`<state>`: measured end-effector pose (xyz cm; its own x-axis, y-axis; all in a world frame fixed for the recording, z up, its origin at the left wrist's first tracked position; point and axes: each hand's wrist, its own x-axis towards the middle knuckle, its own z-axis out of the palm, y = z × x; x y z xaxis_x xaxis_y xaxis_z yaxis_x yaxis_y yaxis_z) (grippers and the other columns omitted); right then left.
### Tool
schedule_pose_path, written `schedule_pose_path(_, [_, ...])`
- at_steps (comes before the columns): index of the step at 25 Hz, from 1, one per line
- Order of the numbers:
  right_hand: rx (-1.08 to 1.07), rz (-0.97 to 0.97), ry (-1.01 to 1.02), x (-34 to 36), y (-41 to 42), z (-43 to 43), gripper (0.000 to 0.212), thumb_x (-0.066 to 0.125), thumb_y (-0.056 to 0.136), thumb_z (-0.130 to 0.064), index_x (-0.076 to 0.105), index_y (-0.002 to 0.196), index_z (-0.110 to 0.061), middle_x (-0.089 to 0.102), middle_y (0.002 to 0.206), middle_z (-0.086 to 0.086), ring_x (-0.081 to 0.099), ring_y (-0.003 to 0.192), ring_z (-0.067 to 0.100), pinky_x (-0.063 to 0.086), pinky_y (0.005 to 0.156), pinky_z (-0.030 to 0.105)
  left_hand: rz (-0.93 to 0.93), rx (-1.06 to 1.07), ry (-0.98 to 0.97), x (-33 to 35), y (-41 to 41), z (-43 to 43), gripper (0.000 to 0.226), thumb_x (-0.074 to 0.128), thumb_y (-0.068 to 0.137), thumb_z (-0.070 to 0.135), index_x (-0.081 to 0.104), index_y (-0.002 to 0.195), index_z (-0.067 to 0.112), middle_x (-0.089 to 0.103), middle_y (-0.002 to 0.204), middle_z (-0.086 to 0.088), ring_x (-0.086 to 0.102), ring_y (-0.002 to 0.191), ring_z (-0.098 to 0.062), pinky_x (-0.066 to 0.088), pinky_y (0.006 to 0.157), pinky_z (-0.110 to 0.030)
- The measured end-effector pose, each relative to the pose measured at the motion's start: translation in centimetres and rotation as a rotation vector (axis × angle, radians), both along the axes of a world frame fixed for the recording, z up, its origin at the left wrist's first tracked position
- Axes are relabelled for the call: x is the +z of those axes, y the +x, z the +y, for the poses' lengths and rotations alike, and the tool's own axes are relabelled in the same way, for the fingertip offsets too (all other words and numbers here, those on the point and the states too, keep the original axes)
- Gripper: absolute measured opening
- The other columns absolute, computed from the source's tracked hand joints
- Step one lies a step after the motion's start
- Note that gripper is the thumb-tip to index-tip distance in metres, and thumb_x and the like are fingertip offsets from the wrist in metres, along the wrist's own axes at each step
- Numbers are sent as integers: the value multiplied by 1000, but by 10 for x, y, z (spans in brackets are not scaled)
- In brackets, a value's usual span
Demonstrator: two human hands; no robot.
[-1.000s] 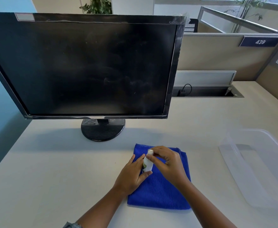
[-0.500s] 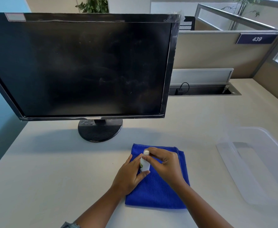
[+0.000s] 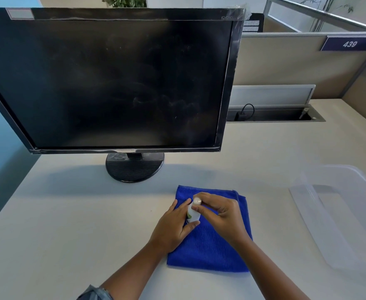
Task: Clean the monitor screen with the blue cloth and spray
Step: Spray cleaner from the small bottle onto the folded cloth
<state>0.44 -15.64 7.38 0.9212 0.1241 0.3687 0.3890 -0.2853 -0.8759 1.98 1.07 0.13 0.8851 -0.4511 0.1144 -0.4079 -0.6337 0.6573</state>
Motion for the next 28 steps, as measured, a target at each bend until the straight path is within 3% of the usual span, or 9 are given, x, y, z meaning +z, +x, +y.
schedule_pose_path(5, [115,-10,-47,3,6,-6,22,67,84,-29,73,102,-17,69,99,-23,68,94,2,54,79,16,-10,-7,-13,0,0,0,58,37,92,56,38,140,23,48,141,8,40,131,-3,13,118,-24])
schedule_pose_path(7, [149,2,-75,4,6,-7,21,67,84,-25,74,100,-13,72,98,-14,68,92,4,55,80,18,0,-10,-19,0,-1,0,58,36,92,57,39,139,23,49,141,9,40,131,-3,15,118,-26])
schedule_pose_path(9, [196,33,23,16,4,-8,17,67,86,-17,74,98,-8,75,97,1,69,92,12,56,81,27,9,-7,-17,1,0,1,57,36,92,57,38,139,25,49,141,11,41,130,-3,16,118,-26])
schedule_pose_path(12, [267,-78,215,76,30,-16,21,64,87,-11,70,106,-9,73,104,2,69,97,21,56,84,32,66,3,32,4,3,0,62,32,90,61,33,142,28,46,142,15,38,133,-7,13,118,-25])
schedule_pose_path(16, [236,-123,4,132,73,-29,26,64,88,-14,67,113,-6,72,104,9,69,97,21,57,85,33,89,26,56,3,-1,1,69,29,86,66,30,144,28,42,144,16,31,137,-8,12,116,-20])
schedule_pose_path(19, [41,34,97,98,64,-41,22,66,85,-27,72,103,-15,74,99,2,70,90,17,58,82,33,70,21,35,2,0,0,65,33,87,65,33,142,29,44,141,18,37,133,-5,14,117,-22])
schedule_pose_path(22, [-296,190,100,46,54,-67,30,69,78,-39,73,99,-19,73,96,-4,69,84,11,60,79,38,55,18,14,1,0,1,65,34,88,66,33,141,29,44,143,17,35,134,-4,13,118,-25])
schedule_pose_path(26, [-641,287,17,-9,44,-107,25,75,76,-38,74,94,-20,72,80,-12,69,73,7,60,75,35,-2,29,-9,1,-1,1,63,37,90,61,33,142,26,40,146,15,26,138,0,6,115,-17])
schedule_pose_path(28, [-734,275,-82,-25,40,-122,30,76,77,-33,74,97,-12,72,80,-4,66,70,7,59,74,32,-25,28,-9,2,0,0,62,36,90,62,36,140,24,42,144,14,28,137,-1,5,114,-14])
